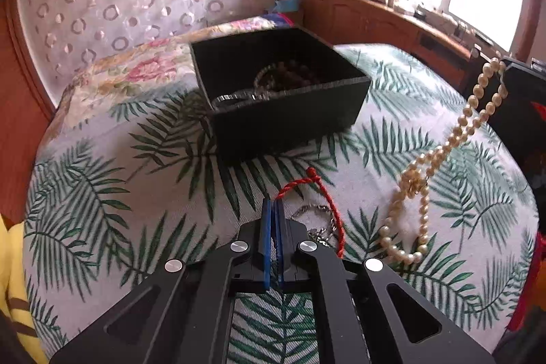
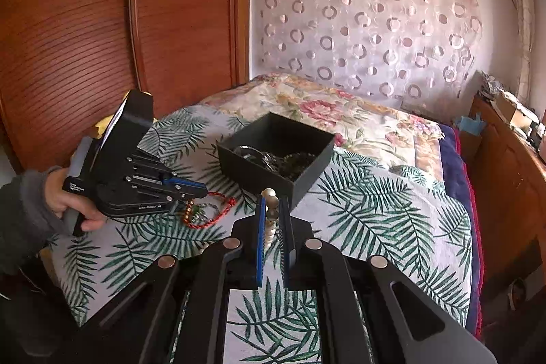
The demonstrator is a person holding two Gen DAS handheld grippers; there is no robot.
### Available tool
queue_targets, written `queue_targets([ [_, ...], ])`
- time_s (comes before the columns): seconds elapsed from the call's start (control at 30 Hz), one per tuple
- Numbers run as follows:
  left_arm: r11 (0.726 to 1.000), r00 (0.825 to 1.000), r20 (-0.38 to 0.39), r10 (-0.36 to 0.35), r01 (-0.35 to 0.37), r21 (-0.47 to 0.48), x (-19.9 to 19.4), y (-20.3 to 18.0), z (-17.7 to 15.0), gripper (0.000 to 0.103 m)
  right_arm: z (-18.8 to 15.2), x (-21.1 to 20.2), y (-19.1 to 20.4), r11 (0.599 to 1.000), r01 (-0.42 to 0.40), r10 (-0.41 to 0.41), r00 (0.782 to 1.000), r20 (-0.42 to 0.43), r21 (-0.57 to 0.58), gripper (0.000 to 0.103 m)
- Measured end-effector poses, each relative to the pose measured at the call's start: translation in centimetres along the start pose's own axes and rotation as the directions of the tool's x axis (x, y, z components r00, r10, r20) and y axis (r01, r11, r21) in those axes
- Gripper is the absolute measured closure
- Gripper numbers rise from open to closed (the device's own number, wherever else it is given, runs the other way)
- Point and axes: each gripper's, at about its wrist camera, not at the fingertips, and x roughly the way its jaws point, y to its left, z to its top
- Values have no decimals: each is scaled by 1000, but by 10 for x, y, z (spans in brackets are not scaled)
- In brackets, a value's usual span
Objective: Organize jewelry
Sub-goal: 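Lift the pearl necklace and red bracelet and carry both over the black box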
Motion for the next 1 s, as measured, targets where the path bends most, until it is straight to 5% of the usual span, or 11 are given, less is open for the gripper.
queue_targets([
  [0.37,999,988,154,-4,9,-33,-58,-2,20,102,29,-26,9,1000,-3,5,997,78,-29,95],
  [1.0,998,968,249,16,0,-61,-84,5,45,102,103,-45,5,996,34,-18,980,197,-78,95],
])
